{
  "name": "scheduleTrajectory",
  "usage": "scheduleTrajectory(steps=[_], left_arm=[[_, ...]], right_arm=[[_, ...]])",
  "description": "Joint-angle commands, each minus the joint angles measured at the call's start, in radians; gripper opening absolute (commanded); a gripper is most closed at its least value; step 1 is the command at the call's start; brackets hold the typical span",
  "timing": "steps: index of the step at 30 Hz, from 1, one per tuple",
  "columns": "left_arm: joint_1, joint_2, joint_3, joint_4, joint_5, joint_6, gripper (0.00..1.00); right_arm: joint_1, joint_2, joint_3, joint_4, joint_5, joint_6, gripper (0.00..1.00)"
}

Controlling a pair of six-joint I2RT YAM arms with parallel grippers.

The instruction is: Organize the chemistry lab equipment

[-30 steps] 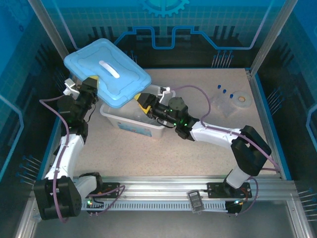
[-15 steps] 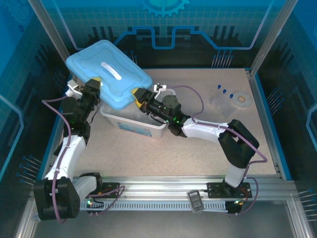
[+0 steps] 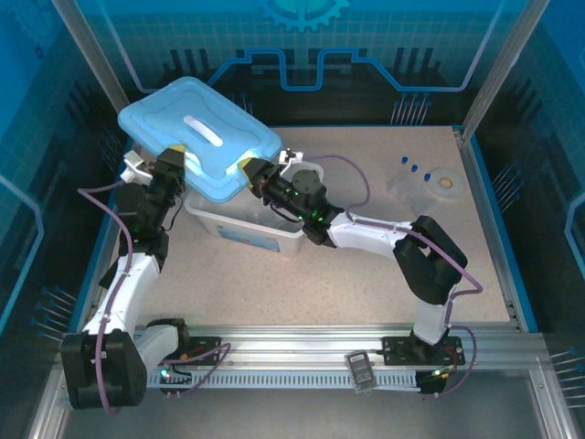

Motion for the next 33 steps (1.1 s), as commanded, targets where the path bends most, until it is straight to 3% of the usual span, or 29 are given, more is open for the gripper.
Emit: scheduleTrajectory(steps=[1, 4, 7, 10, 12, 14, 23, 33], left_arm=[[-0.013, -0.036, -0.009, 0.049, 0.025, 0.044, 0.16], [-0.014, -0.047, -0.007, 0.020, 0.030, 0.055, 0.19], [-0.013, -0.057, 0.004, -0.029, 0.044, 0.080, 0.33], [-0.014, -0.076, 0.015, -0.102, 0.055, 0.111, 0.63], [-0.012, -0.099, 0.056, -0.278, 0.054, 0.167, 0.84], [-0.012, -0.117, 0.098, -0.442, 0.044, 0.244, 0.92], [0.007, -0.138, 0.232, -0.827, -0.030, 0.490, 0.96], [0.034, -0.101, 0.355, -0.990, -0.140, 0.656, 0.96]], right_arm=[[0.004, 0.002, 0.045, 0.021, 0.023, -0.025, 0.18], [-0.001, -0.018, 0.030, 0.020, 0.022, -0.041, 0.12], [-0.010, -0.050, 0.008, 0.008, 0.020, -0.072, 0.11], [-0.021, -0.091, -0.011, -0.019, 0.021, -0.109, 0.10], [-0.034, -0.124, -0.017, -0.053, 0.015, -0.139, 0.10], [-0.054, -0.164, -0.023, -0.102, 0.005, -0.173, 0.10], [-0.188, -0.355, -0.058, -0.315, -0.134, -0.246, 0.10], [-0.389, -0.447, 0.006, -0.538, -0.482, -0.301, 0.10]])
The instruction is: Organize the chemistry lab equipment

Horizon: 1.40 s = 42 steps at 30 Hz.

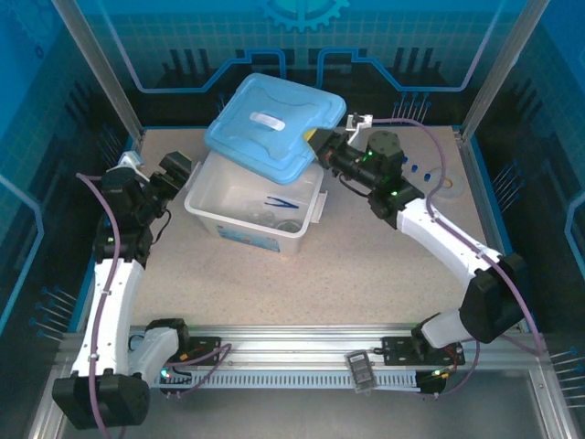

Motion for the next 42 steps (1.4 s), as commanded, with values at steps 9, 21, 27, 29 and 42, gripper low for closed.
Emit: scheduleTrajectory(steps=[9, 21, 27, 29, 42], left_arm=[[0.080, 0.073, 0.084, -0.191, -0.006, 0.191, 0.96], [0.115, 0.119, -0.008, -0.102, 0.061, 0.171, 0.97], [0.150, 0.158, -0.025, -0.107, 0.098, 0.155, 0.97], [0.151, 0.170, -0.025, -0.110, 0.107, 0.155, 0.97], [0.151, 0.273, -0.018, -0.129, 0.180, 0.150, 0.97]], right_arm=[[-0.088, -0.050, -0.007, -0.062, -0.361, -0.012, 0.11], [-0.027, 0.060, -0.115, 0.228, -0.411, 0.179, 0.11], [-0.006, 0.123, -0.143, 0.328, -0.407, 0.239, 0.11], [-0.002, 0.130, -0.145, 0.336, -0.402, 0.243, 0.11], [-0.025, 0.140, -0.199, 0.374, -0.370, 0.248, 0.11]])
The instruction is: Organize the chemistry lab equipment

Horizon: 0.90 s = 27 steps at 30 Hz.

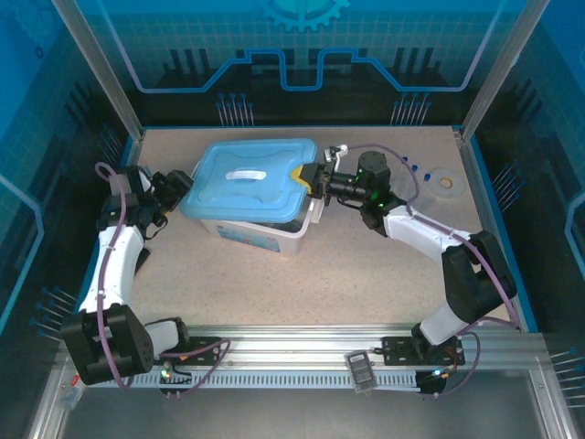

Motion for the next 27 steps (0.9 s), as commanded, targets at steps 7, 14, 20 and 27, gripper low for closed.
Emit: scheduleTrajectory(steps=[7, 14, 20, 27], left_arm=[[-0.033, 0.012, 0.008, -0.023, 0.006, 0.018, 0.97], [-0.092, 0.037, 0.023, -0.055, -0.025, 0.046, 0.97], [-0.140, 0.064, 0.048, -0.115, -0.080, 0.074, 0.97], [-0.179, 0.055, 0.041, -0.133, -0.109, 0.077, 0.97]], right_arm=[[-0.044, 0.001, -0.064, 0.133, 0.027, 0.023, 0.12], [-0.051, -0.002, -0.095, 0.150, 0.011, 0.026, 0.16], [-0.051, -0.035, -0.138, 0.110, 0.015, -0.007, 0.29], [-0.056, -0.042, -0.188, 0.143, 0.015, 0.001, 0.45]])
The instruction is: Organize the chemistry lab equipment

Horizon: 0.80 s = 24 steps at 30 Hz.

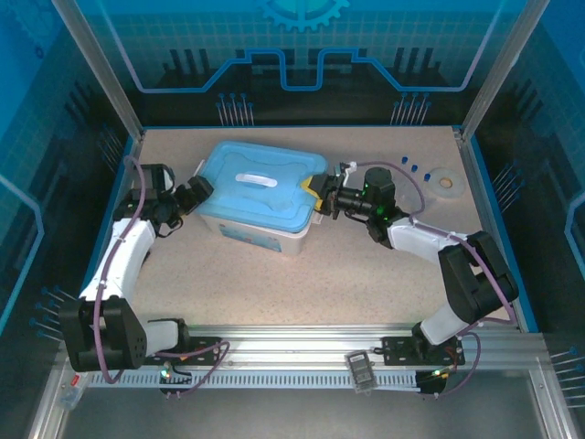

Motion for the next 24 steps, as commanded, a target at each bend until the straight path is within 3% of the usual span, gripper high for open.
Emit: scheduleTrajectory(steps=[1, 4, 8, 16, 24], left_arm=[[-0.020, 0.003, 0.010, -0.061, -0.019, 0.023, 0.97], [-0.028, 0.002, -0.007, -0.056, -0.017, 0.017, 0.97], [-0.042, 0.000, -0.026, -0.049, -0.026, 0.010, 0.97], [-0.081, 0.007, -0.054, -0.032, -0.043, 0.003, 0.97], [-0.102, 0.001, -0.096, -0.013, -0.048, -0.002, 0.97]], right_arm=[[-0.019, -0.037, -0.019, 0.047, -0.005, -0.007, 0.47], [-0.031, -0.076, -0.029, -0.018, 0.002, -0.052, 0.54], [-0.043, -0.170, -0.017, -0.242, 0.040, -0.190, 0.59], [-0.092, -0.313, -0.007, -0.528, 0.097, -0.352, 0.61], [-0.152, -0.397, -0.039, -0.661, 0.129, -0.440, 0.62]])
